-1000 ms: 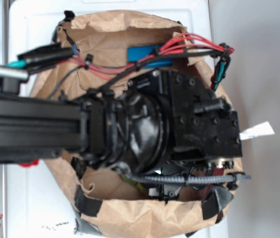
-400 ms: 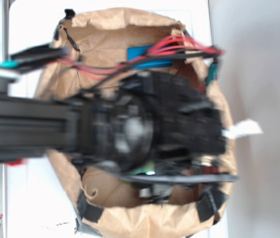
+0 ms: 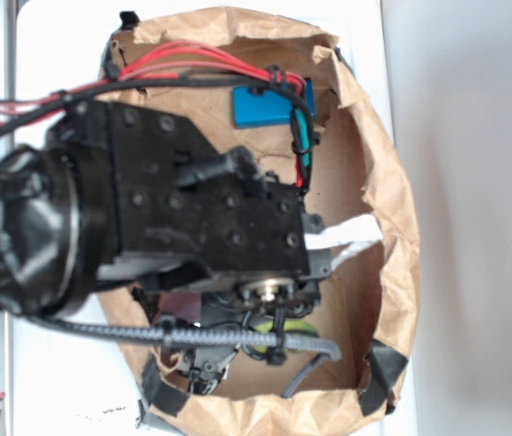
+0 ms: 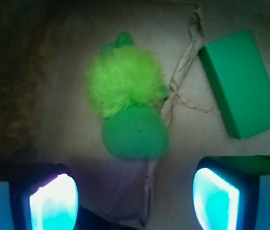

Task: Grab the green animal.

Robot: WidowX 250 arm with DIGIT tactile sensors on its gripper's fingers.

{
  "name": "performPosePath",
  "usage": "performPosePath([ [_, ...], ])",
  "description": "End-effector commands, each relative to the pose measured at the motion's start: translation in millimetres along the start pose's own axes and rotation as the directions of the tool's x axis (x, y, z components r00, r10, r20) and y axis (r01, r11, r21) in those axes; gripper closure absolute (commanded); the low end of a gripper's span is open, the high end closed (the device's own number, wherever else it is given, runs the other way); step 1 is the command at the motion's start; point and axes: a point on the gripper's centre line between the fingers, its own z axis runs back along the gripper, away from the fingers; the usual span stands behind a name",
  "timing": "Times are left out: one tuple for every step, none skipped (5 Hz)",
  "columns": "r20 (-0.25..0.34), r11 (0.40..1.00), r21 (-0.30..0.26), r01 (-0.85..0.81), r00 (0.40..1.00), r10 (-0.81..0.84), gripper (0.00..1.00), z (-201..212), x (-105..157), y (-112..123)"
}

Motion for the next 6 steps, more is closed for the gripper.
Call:
performPosePath([
  [0.119, 1.0, 0.025, 0.004, 0.993, -0.007, 0.0, -4, 17, -2],
  [0.15, 0.998, 0.051, 0.021, 0.988, -0.029, 0.0, -22, 24, -5],
  [0.168, 0.994, 0.105, 0.022, 0.985, -0.039, 0.0, -33, 31, -5],
  [0.166, 0.992, 0.12, 0.033, 0.985, -0.053, 0.0, -47, 36, -4],
  [0.171, 0.991, 0.117, 0.061, 0.982, -0.081, 0.0, -59, 39, -8],
  [0.173, 0.991, 0.115, 0.07, 0.981, -0.089, 0.64, -63, 42, -7],
])
